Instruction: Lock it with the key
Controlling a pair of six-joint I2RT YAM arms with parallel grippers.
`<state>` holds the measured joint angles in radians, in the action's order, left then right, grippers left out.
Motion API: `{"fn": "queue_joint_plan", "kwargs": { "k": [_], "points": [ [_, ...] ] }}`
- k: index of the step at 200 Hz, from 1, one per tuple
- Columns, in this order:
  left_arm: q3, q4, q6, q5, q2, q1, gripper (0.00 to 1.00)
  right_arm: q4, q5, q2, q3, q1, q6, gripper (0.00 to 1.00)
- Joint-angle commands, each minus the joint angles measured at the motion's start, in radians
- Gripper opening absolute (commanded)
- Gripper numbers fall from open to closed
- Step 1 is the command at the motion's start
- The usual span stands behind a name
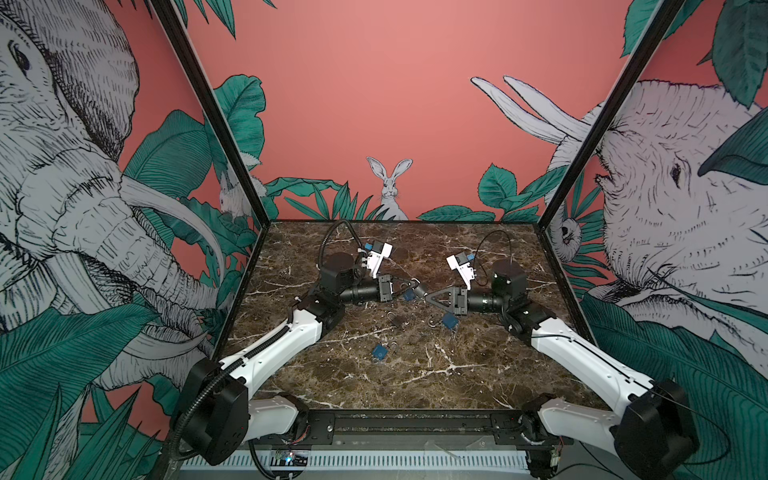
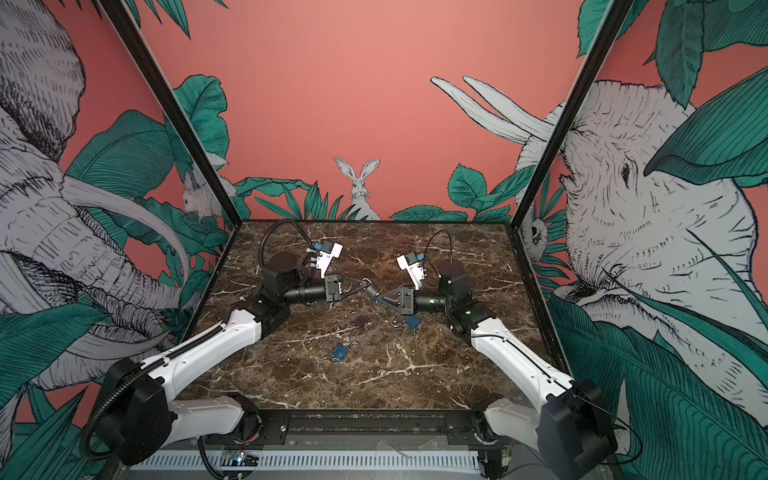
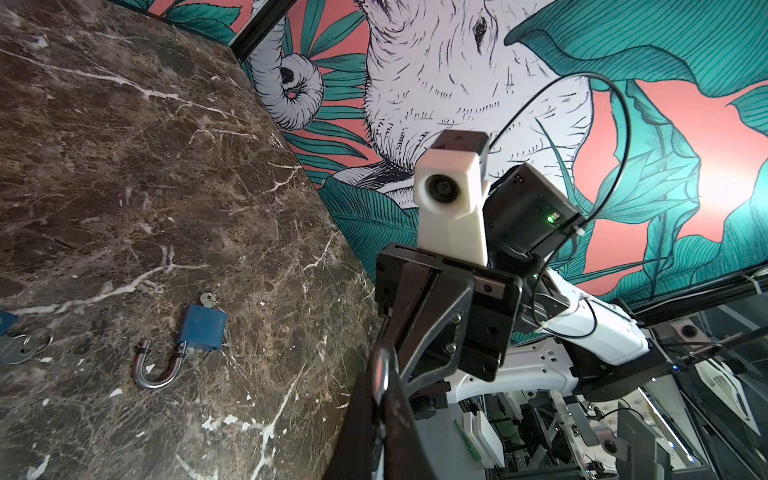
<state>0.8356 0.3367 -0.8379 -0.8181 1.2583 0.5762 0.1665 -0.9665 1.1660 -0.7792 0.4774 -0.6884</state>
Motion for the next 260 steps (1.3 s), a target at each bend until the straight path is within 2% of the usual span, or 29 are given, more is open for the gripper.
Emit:
{"fn": "queue_joint_plan", "kwargs": {
  "k": [1, 44, 78, 103, 120, 144, 170, 200, 236, 260],
  "points": [
    [0.019, 0.036, 0.005, 0.027, -0.021, -0.003, 0.0, 0.087, -0.029, -0.001, -0.012, 0.001, -0.02, 0.0],
    [-0.003, 0.082, -0.031, 0.048, -0.049, -0.047, 0.0, 0.161, -0.034, 0.001, 0.033, 0.0, -0.074, 0.0],
    [0.002, 0.134, -0.077, 0.015, -0.065, -0.112, 0.0, 0.178, -0.031, -0.011, 0.071, -0.004, -0.09, 0.0],
    [0.025, 0.099, -0.053, -0.015, -0.072, -0.131, 0.0, 0.161, -0.016, -0.034, 0.084, -0.011, -0.08, 0.0],
    [0.051, 0.005, 0.013, -0.017, -0.068, -0.131, 0.0, 0.063, 0.04, -0.064, 0.076, -0.024, -0.023, 0.0],
    [0.116, -0.2, 0.15, -0.003, -0.03, -0.117, 0.0, -0.229, 0.236, -0.122, 0.016, -0.042, 0.132, 0.0],
    [0.19, -0.286, 0.208, 0.013, 0.081, -0.062, 0.0, -0.426, 0.398, -0.18, -0.024, -0.082, 0.198, 0.0],
    [0.365, -0.438, 0.316, 0.027, 0.271, 0.038, 0.0, -0.582, 0.543, -0.221, -0.04, -0.171, 0.215, 0.0],
    [0.554, -0.481, 0.31, 0.013, 0.511, 0.099, 0.0, -0.634, 0.537, -0.248, -0.001, -0.324, 0.209, 0.0],
    [0.711, -0.53, 0.315, -0.016, 0.681, 0.119, 0.0, -0.632, 0.534, -0.256, 0.028, -0.387, 0.226, 0.0]
  ]
}}
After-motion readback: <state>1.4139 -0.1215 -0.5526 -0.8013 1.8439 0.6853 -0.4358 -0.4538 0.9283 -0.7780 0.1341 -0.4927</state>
